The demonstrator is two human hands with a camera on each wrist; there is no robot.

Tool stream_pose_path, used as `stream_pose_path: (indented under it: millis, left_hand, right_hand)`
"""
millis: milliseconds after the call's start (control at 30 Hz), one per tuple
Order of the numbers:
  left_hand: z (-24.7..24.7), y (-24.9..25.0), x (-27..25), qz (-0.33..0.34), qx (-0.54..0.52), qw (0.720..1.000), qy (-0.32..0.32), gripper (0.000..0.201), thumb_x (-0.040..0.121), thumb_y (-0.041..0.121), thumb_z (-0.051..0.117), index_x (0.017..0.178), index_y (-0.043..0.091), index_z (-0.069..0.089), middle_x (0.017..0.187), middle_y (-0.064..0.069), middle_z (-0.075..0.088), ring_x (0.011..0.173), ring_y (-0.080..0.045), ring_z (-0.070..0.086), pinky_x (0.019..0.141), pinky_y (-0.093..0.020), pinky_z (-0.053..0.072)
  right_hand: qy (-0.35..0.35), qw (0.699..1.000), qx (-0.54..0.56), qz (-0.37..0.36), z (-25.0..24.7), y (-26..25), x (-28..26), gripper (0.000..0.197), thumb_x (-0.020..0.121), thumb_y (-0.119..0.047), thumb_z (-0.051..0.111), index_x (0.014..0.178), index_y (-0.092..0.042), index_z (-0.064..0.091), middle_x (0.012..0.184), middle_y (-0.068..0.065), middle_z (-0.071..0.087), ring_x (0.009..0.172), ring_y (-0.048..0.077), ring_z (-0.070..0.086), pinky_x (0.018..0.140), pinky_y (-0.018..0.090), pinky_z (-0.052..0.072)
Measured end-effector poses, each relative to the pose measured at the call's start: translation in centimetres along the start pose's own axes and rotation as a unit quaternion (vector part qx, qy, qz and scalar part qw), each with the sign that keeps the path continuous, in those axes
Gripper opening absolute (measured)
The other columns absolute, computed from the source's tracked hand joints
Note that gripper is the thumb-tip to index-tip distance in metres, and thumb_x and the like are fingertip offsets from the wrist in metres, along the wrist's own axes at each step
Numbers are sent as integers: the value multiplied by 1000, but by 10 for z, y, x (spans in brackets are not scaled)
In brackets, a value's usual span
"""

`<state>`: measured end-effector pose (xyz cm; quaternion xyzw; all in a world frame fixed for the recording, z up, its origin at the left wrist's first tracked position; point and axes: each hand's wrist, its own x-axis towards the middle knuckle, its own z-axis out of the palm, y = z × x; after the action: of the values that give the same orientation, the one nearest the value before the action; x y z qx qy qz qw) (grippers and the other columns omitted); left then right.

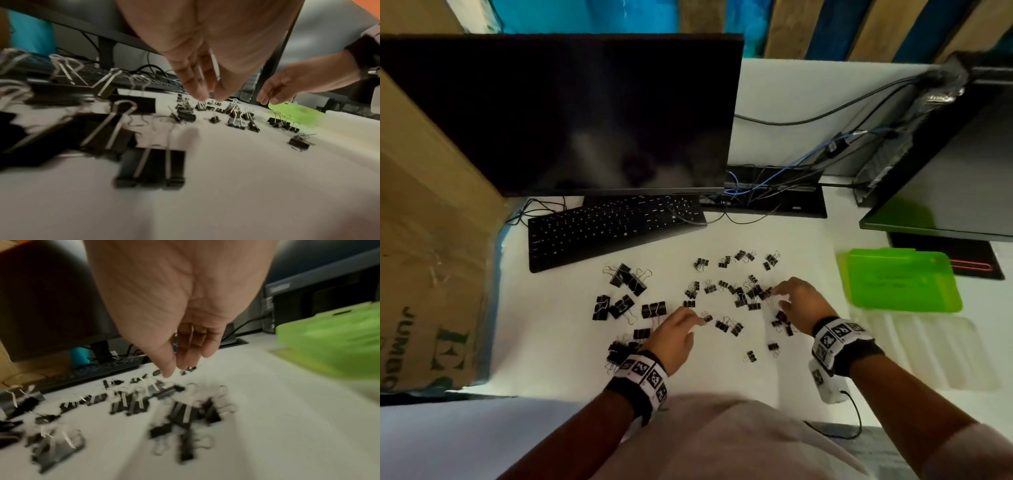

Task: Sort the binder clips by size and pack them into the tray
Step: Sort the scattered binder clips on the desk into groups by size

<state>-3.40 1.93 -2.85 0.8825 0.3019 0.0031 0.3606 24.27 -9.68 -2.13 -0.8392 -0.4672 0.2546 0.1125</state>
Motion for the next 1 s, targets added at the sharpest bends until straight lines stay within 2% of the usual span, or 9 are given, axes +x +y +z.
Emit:
stream_pose_path:
  millis: [100,300,400,533,667,733,833,900,1000]
  left_hand:
    - [13,3,15,-52,32,998,-14,46,90,11,53,132,23,41,140,3,30,124,-15,43,105,-28,40]
    - [28,18,34,-86,35,995,-38,59,90,9,54,141,18,27,148,-3,19,138,-20,23,114,-27,25]
    - [33,24,39,-61,3,997,-48,60,90,7,53,141,22,28,149,2,18,137,-15,26,112,-22,26]
    - [33,28,45,-19,-26,999,-28,54,91,6,49,139,25,32,145,8,23,129,-9,37,106,-16,30]
    - [28,42,65,34,18,999,2,45,92,9,47,135,22,39,140,5,32,125,-13,40,106,-29,39]
    - [25,56,84,35,40,998,14,43,92,12,48,134,21,40,136,2,39,122,-16,41,106,-32,38]
    - [25,76,117,4,66,997,25,44,92,19,52,135,21,41,133,-2,46,122,-21,42,104,-38,40]
    - [28,81,134,-17,96,995,6,43,92,24,53,134,21,43,129,-5,52,121,-25,43,101,-40,41]
    - [35,79,147,-17,138,990,-24,32,91,24,53,123,21,54,118,-4,61,114,-26,47,95,-38,42]
  right_hand:
    - [-29,997,-67,30,-1,27,-5,27,87,-23,59,114,-20,61,115,5,57,109,24,54,95,34,44]
    - [-8,997,26,67,9,34,-10,12,86,-20,61,92,-15,70,99,6,68,93,22,61,75,22,40]
    - [-14,995,65,68,9,31,-10,17,89,-25,55,88,-16,69,97,4,68,85,17,58,73,20,36]
    - [-6,989,137,52,-1,28,-8,11,88,-21,58,77,-24,59,91,-1,59,90,16,55,79,22,37]
    - [11,989,146,4,-9,23,2,8,86,-20,58,80,-24,55,97,-3,55,100,17,52,88,23,35]
    - [0,992,127,11,-15,18,11,5,85,-23,58,82,-18,58,98,-1,56,97,18,54,86,24,39]
    - [7,995,83,55,-24,16,21,16,81,-27,61,85,-11,62,94,3,59,86,19,55,77,28,46]
    - [6,995,79,67,-28,19,23,16,77,-26,65,82,-10,63,89,5,62,81,19,56,70,26,44]
    - [-3,993,95,76,-30,28,21,13,75,-24,67,78,-12,64,83,4,66,78,21,61,65,25,45]
